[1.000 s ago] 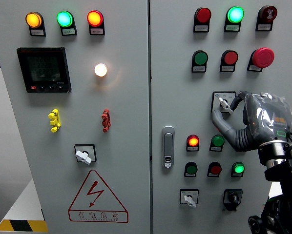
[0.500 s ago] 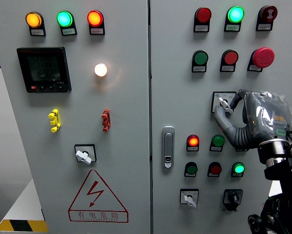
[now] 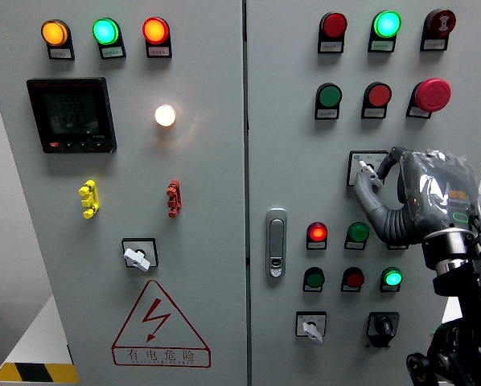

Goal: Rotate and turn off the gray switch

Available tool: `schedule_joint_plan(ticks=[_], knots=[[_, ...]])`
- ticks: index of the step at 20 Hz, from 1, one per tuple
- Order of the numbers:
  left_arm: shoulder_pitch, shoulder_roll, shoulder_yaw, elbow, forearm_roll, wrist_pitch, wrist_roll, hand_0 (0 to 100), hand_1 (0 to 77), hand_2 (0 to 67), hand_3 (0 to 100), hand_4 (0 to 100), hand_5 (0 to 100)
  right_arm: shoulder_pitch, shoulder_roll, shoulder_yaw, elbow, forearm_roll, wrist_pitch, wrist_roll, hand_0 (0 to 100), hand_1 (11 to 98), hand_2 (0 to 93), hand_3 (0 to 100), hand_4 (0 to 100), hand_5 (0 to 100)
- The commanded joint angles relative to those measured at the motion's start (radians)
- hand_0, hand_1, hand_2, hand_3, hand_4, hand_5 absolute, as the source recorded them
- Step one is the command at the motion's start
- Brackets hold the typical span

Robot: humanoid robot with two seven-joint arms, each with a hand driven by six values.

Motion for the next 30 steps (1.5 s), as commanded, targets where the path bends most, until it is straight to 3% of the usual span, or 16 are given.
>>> schedule_joint_plan(ticks=[1,30], knots=[[-0.001,0.000,0.000,0.000,0.000,0.000,0.000,85,0.0,13.4,19,8,11,-0.001,0.0012,0.000,0.000,0.000,0.000,0.000,57,30.9,63.0,100,100,100],[-0.001,0.000,0.000,0.000,0.000,0.000,0.000,85,0.0,13.4,19,8,11,0.014,0.0012,-0.005,-0.002,0.000,0.000,0.000,71,30.7,72.9,100,100,100]])
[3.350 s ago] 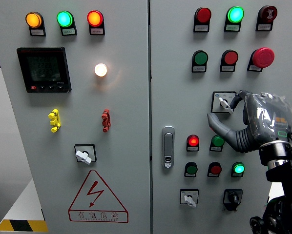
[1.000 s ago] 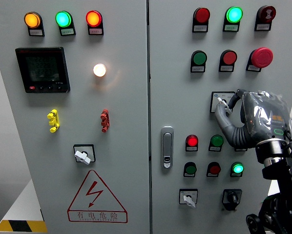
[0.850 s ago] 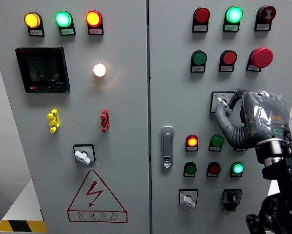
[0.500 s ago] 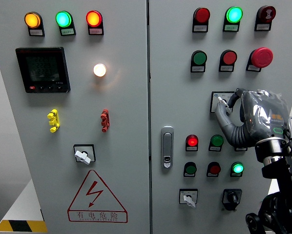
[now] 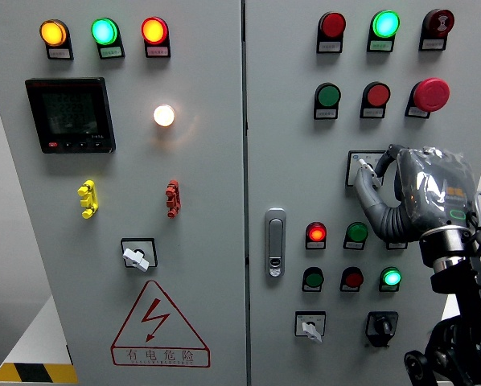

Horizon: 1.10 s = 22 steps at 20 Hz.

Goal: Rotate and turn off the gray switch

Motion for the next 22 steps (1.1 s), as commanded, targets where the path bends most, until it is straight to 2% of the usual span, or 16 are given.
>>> schedule_joint_plan(ticks=[1,22], knots=[[0.001,0.000,0.000,0.000,0.000,0.000,0.000,85,0.0,13.4,19,8,11,0.003,0.0000,0.000,0.000,0.000,0.000,0.000,71,30.8,73.7,100,100,100],[0.001,0.000,0.000,0.000,0.000,0.000,0.000,85,0.0,13.4,19,8,11,0.004,0.0000,-0.008,-0.009,0.000,0.000,-0.011,76,30.2,77.1,100,100,100]])
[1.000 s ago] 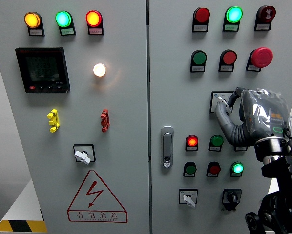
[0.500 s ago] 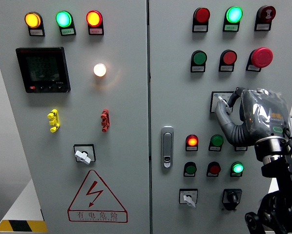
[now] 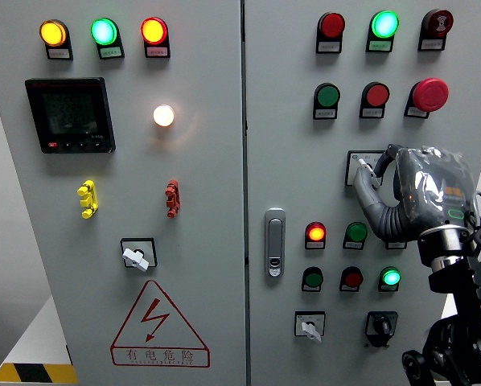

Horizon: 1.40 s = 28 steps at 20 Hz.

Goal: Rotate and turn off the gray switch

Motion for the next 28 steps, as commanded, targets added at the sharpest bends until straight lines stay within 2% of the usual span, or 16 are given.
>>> schedule_joint_plan(ticks=[1,8,15,25,28], knots=[[0.001,0.000,0.000,0.000,0.000,0.000,0.000,85,0.0,13.4,19,8,11,0.000,0.0000,0.000,-0.001,0.000,0.000,0.000,77,29.9,77.0,100,100,100],[-0.001,0.000,0.000,0.000,0.000,0.000,0.000,85,0.0,13.4,19,8,11,0.000,0.0000,0.000,-0.002,0.000,0.002,0.000,81,28.2,77.6,100,100,100],[-0.001,0.000,0.000,0.000,-0.001,0.000,-0.002,85,0.0,13.4,19,8,11,0.000,0.0000,-0.005,-0.004,0.000,0.011,-0.014,85,26.1,76.9,100,100,100],[-0.001,0.000,0.000,0.000,0.000,0.000,0.000,85,0.0,13.4,19,8,11,0.002,0.0000,-0.006,-0.002,0.002,0.005,-0.012,86,25.9,76.7,100,100,100],[0.001,0.000,0.000,0.000,0.000,0.000,0.000,85,0.0,13.4,19,8,11,0.000,0.0015,-0.005,0.001,0.003,0.000,-0.011,91,20.6,69.0,100,100,100]])
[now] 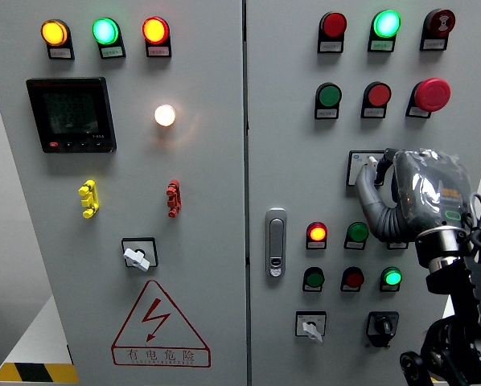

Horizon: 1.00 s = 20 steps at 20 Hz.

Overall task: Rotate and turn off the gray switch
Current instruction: 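Open the right hand's fingers to release the knob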

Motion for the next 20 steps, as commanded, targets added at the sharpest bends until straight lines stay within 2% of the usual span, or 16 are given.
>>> schedule_joint_plan(ticks=[1,3,5,6,8,12,14,17,20], knots=[[-0.001,0.000,0.000,0.000,0.000,0.000,0.000,85,0.0,13.4,19,8,11,-0.002,0.0016,0.002,0.006,0.007,-0.005,0.007,91,19.1,68.2,100,99,100],[0.000,0.000,0.000,0.000,-0.002,0.000,0.000,85,0.0,13.4,19,8,11,-0.007,0.0031,0.003,0.009,0.008,-0.022,0.014,87,19.7,65.9,100,93,100],[-0.001,0.000,0.000,0.000,0.000,0.000,0.000,85,0.0,13.4,19,8,11,-0.013,0.0062,0.008,0.020,0.010,-0.026,0.017,83,20.9,64.9,100,93,100],[-0.001,0.000,0.000,0.000,0.000,0.000,0.000,85,0.0,13.4,19,8,11,-0.017,0.0062,0.011,0.029,0.011,-0.026,0.024,82,21.2,64.9,100,93,100],[-0.001,0.000,0.000,0.000,0.000,0.000,0.000,85,0.0,13.4,19,8,11,-0.034,0.0062,0.017,0.055,0.010,-0.028,0.062,79,22.1,64.0,100,93,100],[0.000,0.000,0.000,0.000,0.000,0.000,0.000,85,0.0,13.4,19,8,11,-0.083,0.0047,0.037,0.122,0.013,-0.029,0.081,76,23.2,59.6,96,88,100],[0.000,0.000,0.000,0.000,0.000,0.000,0.000,85,0.0,13.4,19,8,11,-0.117,0.0047,0.048,0.164,0.012,-0.029,0.137,75,23.9,56.1,89,79,100],[-0.001,0.000,0.000,0.000,0.000,0.000,0.000,85,0.0,13.4,19,8,11,-0.143,0.0047,0.075,0.196,0.013,-0.029,0.155,73,24.8,48.3,72,64,100],[-0.001,0.000,0.000,0.000,0.000,0.000,0.000,85,0.0,13.4,19,8,11,-0.183,0.0031,0.095,0.237,0.010,-0.025,0.204,70,25.9,39.3,56,47,81]])
